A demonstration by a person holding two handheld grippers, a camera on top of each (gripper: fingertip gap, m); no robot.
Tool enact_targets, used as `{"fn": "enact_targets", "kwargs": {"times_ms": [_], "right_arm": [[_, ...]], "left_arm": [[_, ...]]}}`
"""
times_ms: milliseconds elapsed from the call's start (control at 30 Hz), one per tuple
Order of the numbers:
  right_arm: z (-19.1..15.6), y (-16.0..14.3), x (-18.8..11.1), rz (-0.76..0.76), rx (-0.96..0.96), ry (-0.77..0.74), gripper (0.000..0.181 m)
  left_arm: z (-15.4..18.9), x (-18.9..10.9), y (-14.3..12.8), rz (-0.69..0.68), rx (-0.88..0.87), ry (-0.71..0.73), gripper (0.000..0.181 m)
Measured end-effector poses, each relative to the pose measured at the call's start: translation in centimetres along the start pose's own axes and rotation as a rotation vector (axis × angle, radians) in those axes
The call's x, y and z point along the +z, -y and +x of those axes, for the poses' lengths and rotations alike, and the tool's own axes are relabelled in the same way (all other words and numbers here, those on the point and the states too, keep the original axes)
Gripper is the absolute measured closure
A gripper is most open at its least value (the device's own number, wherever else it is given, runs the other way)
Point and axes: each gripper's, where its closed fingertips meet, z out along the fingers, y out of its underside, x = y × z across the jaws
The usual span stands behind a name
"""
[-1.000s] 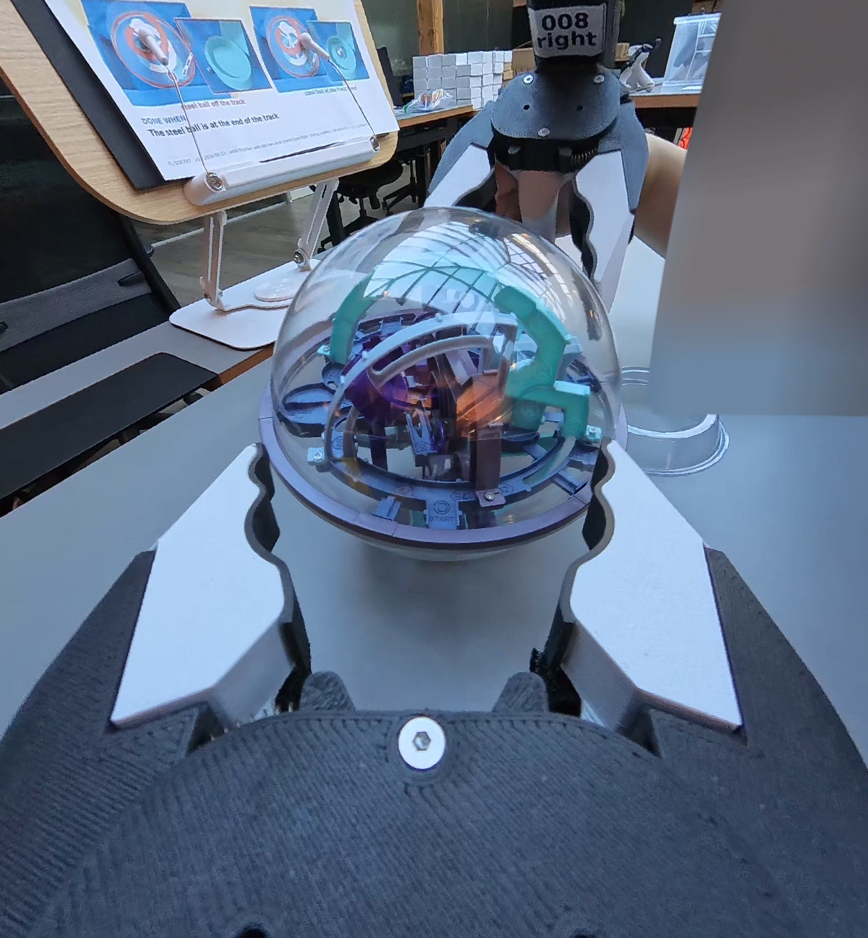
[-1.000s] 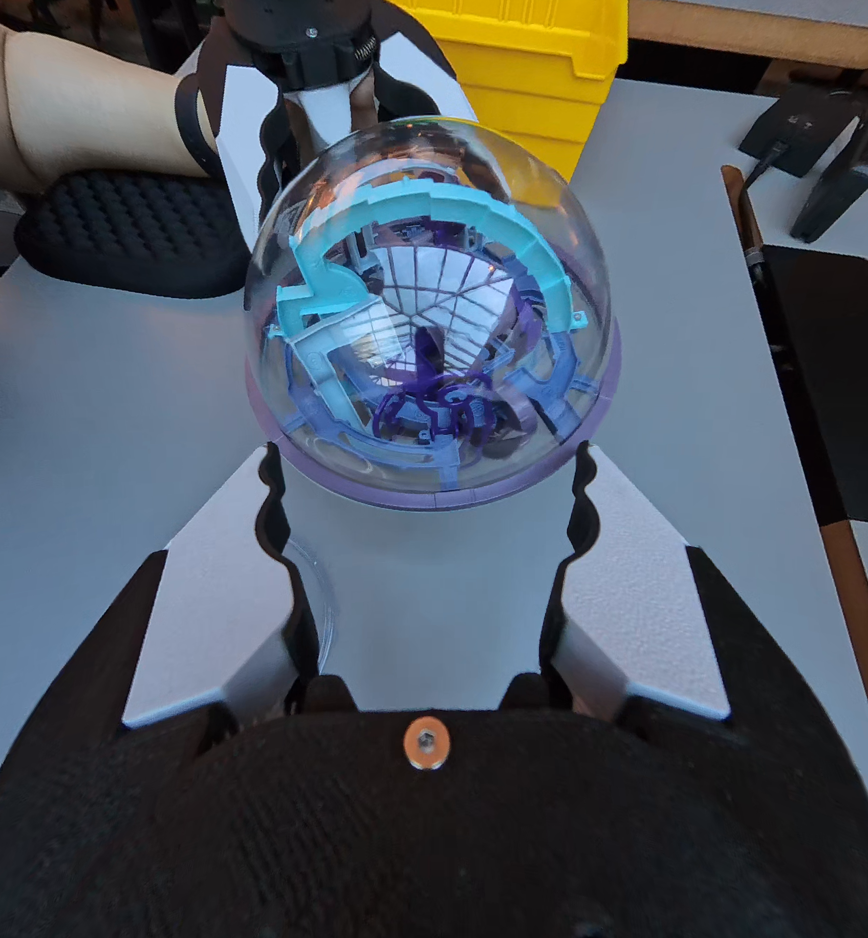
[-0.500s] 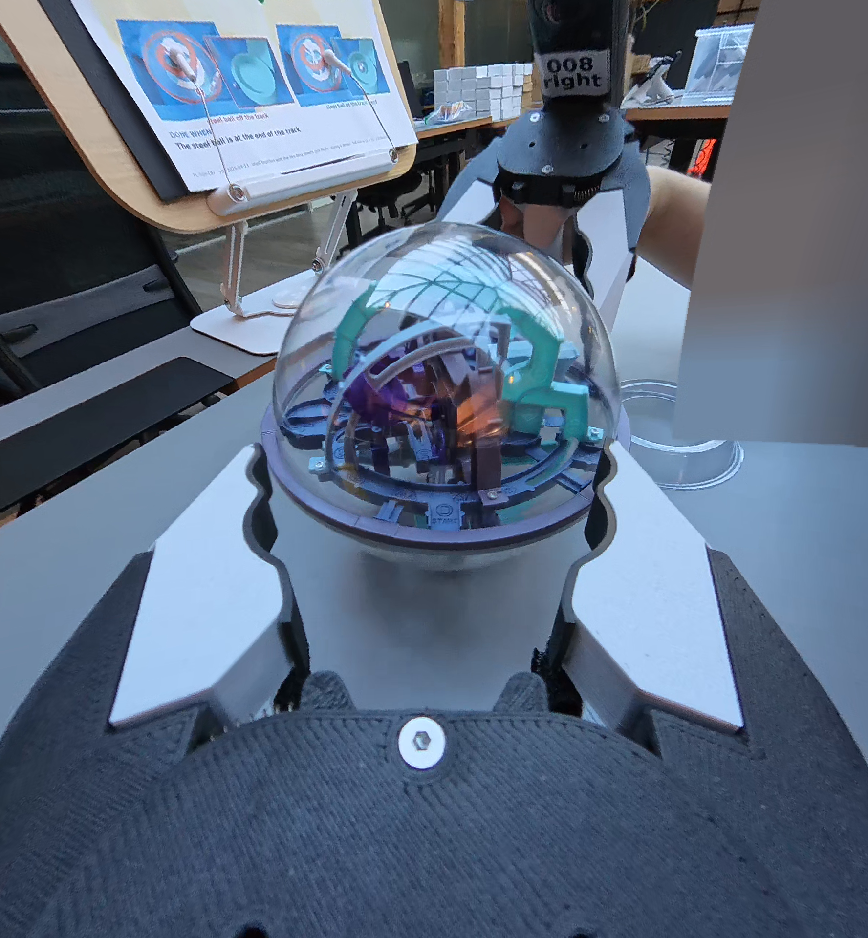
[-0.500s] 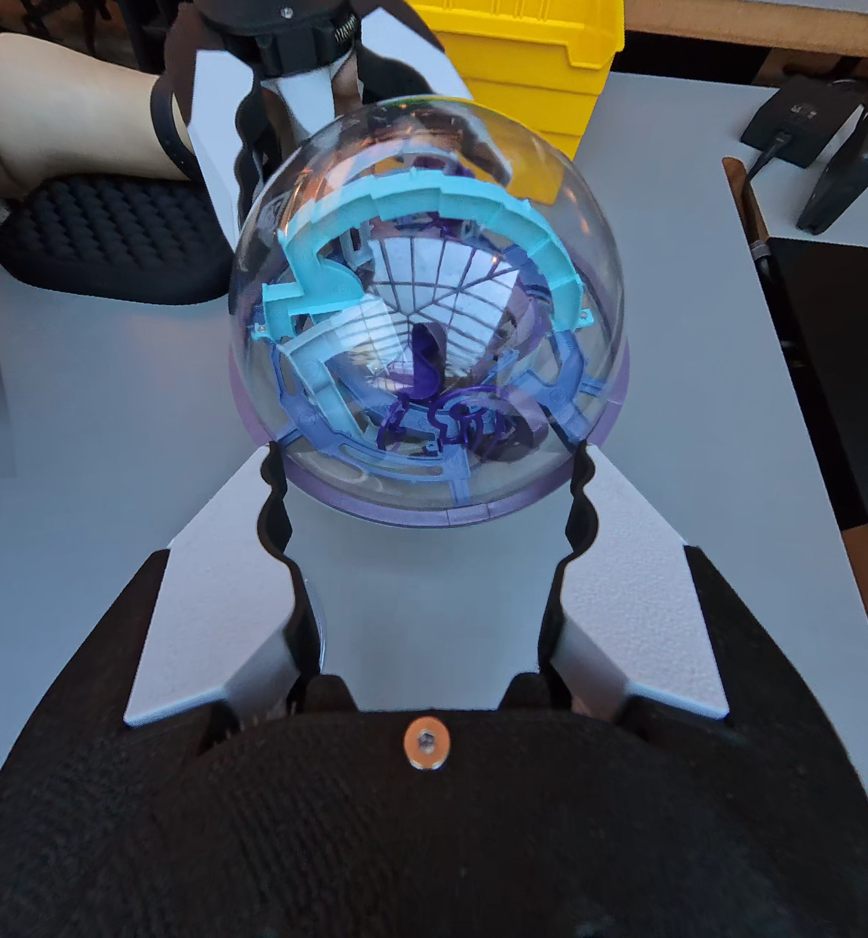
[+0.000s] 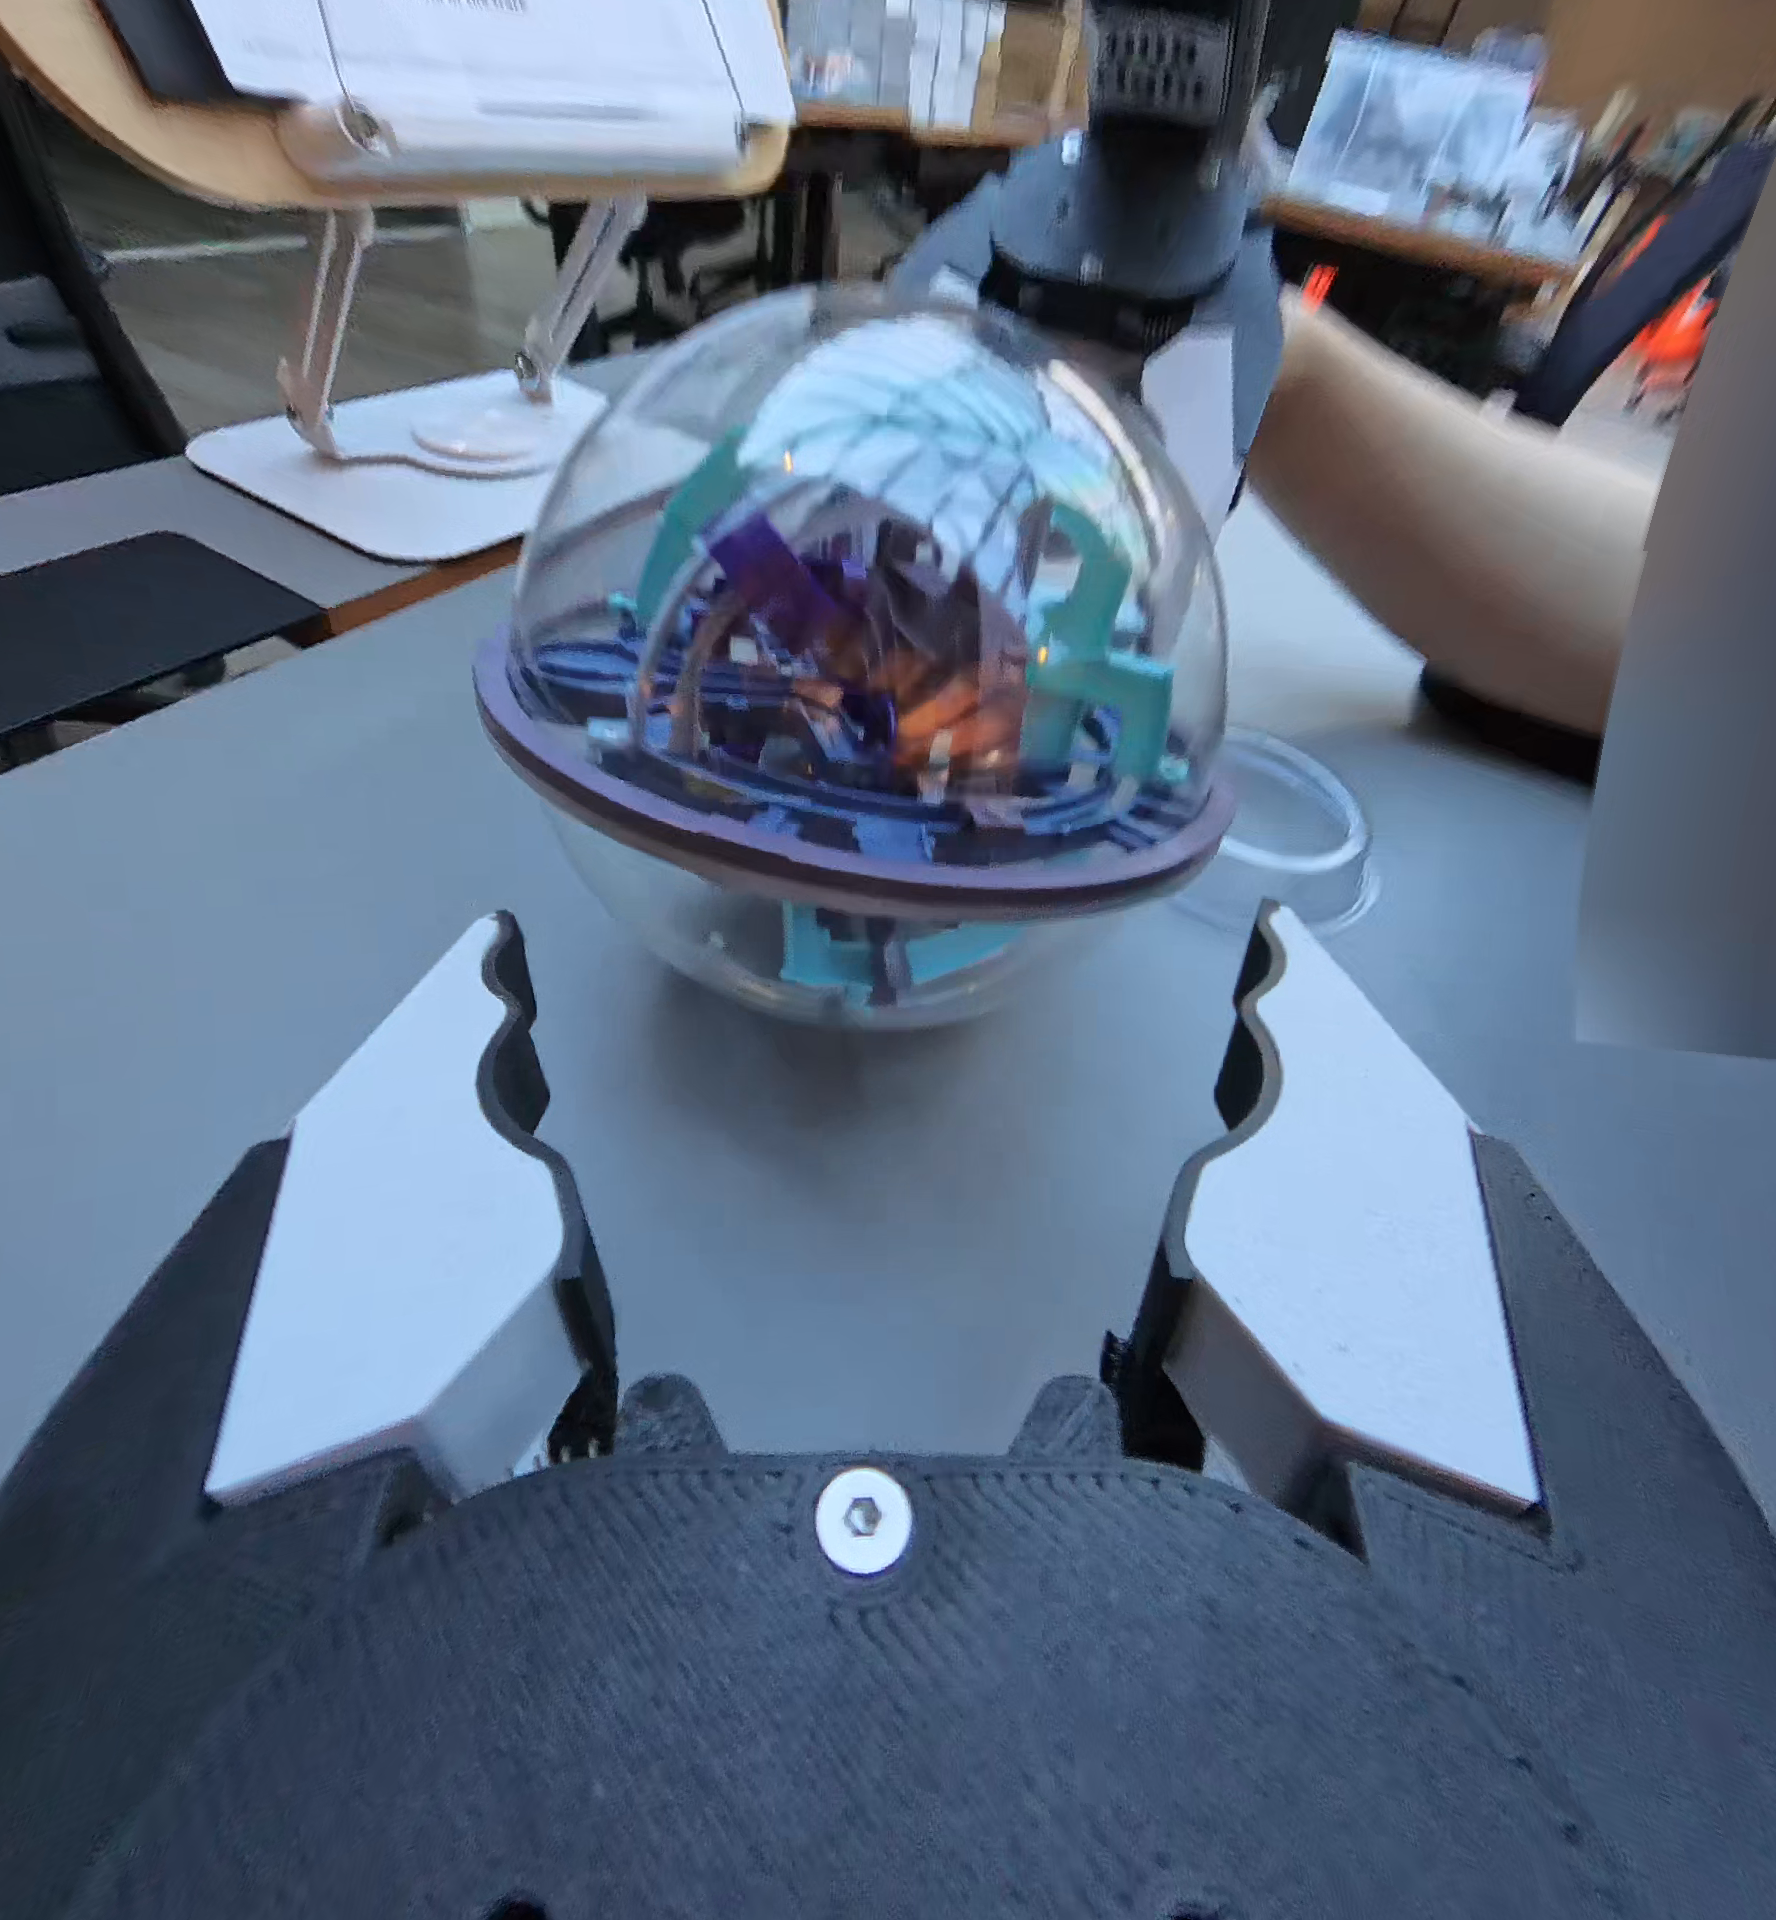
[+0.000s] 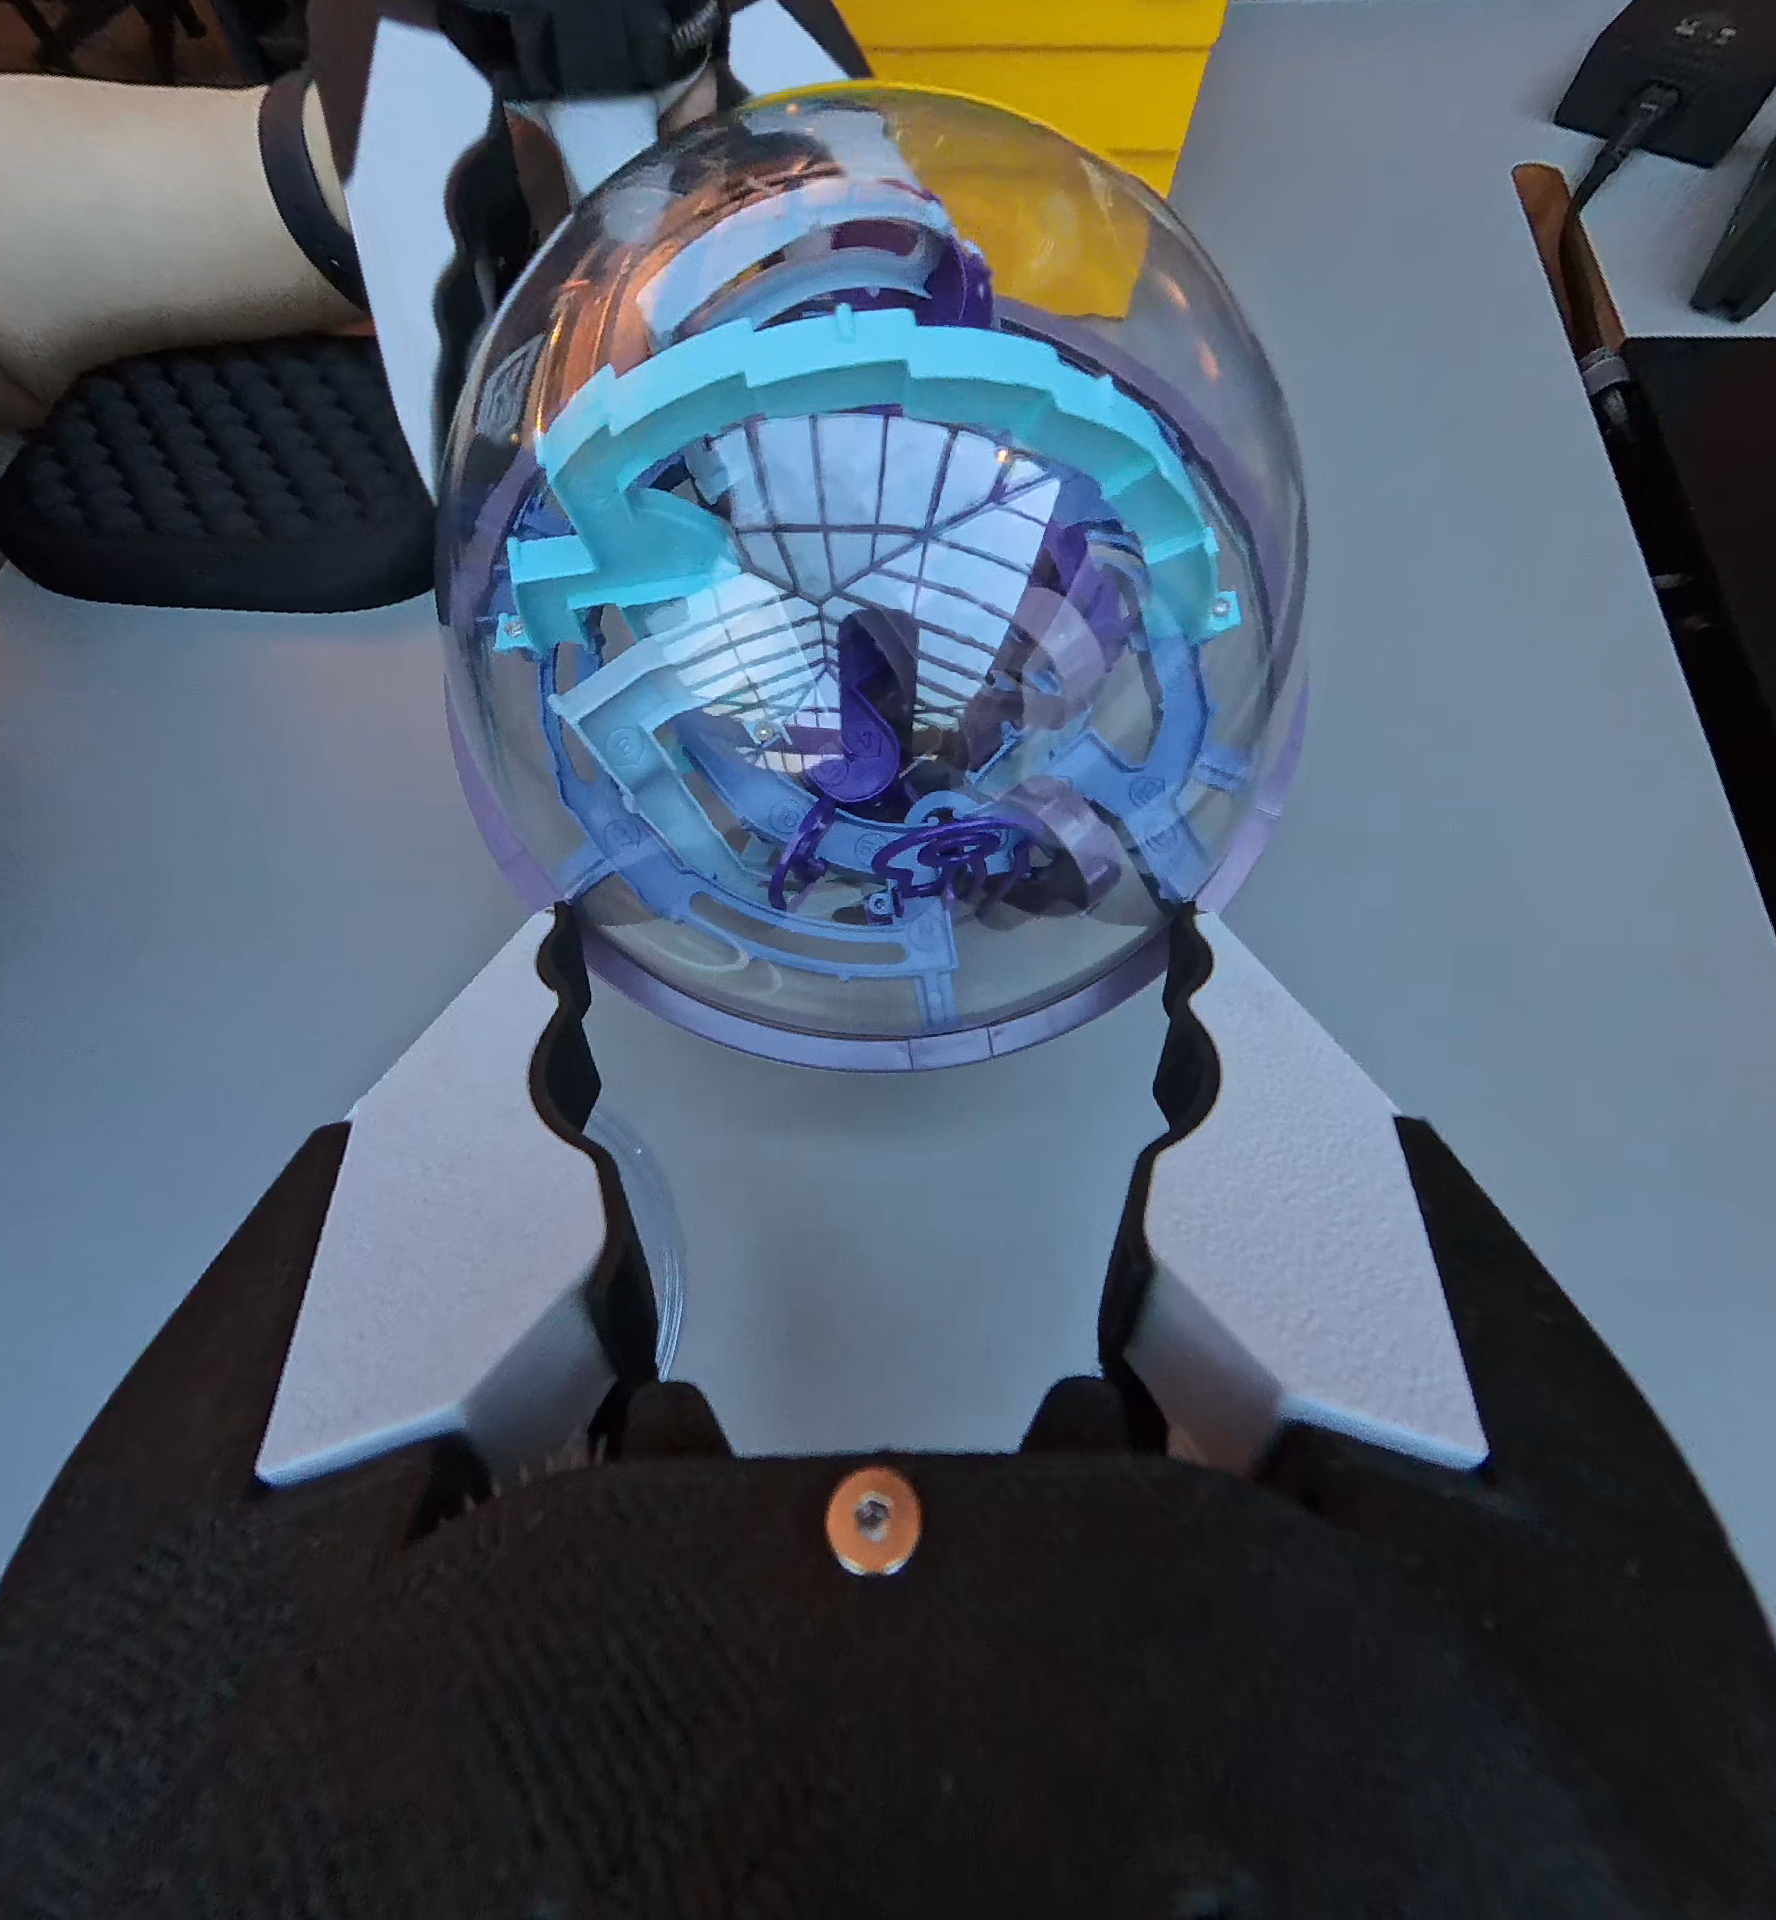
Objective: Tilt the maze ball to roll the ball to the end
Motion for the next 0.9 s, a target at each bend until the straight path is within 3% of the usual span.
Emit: {"fn": "enact_targets", "kwargs": {"times_ms": [100,233,433,533,633,733,900], "right_arm": [[0.0,0.1,0.1,0.003,0.025,0.004,0.069],[-0.6,-0.7,0.7,-0.05,0.027,0.033,0.07],[0.0,-1.8,-0.3,-0.143,-0.022,-0.028,0.052],[1.4,0.6,-1.5,-0.024,-0.065,-0.12,0.045],[1.5,2.7,-1.2,0.079,-0.117,-0.142,0.047],[1.4,1.2,-0.1,-0.019,-0.16,-0.15,0.057],[1.6,-1.0,0.0,-0.143,-0.118,-0.138,0.066]], "left_arm": [[-0.3,1.5,-2.1,-0.099,0.107,0.065,0.046],[-0.4,2.8,-2.6,-0.126,0.109,0.07,0.049],[-0.5,2.9,-0.5,-0.003,0.058,0.018,0.057],[-0.8,2.5,0.9,0.073,0.039,0.016,0.057],[-1.0,3.2,0.9,0.067,0.009,-0.004,0.054],[-1.3,3.9,0.5,0.032,0.009,0.002,0.049],[-1.3,4.1,2.0,0.086,0.007,-0.017,0.045]]}}
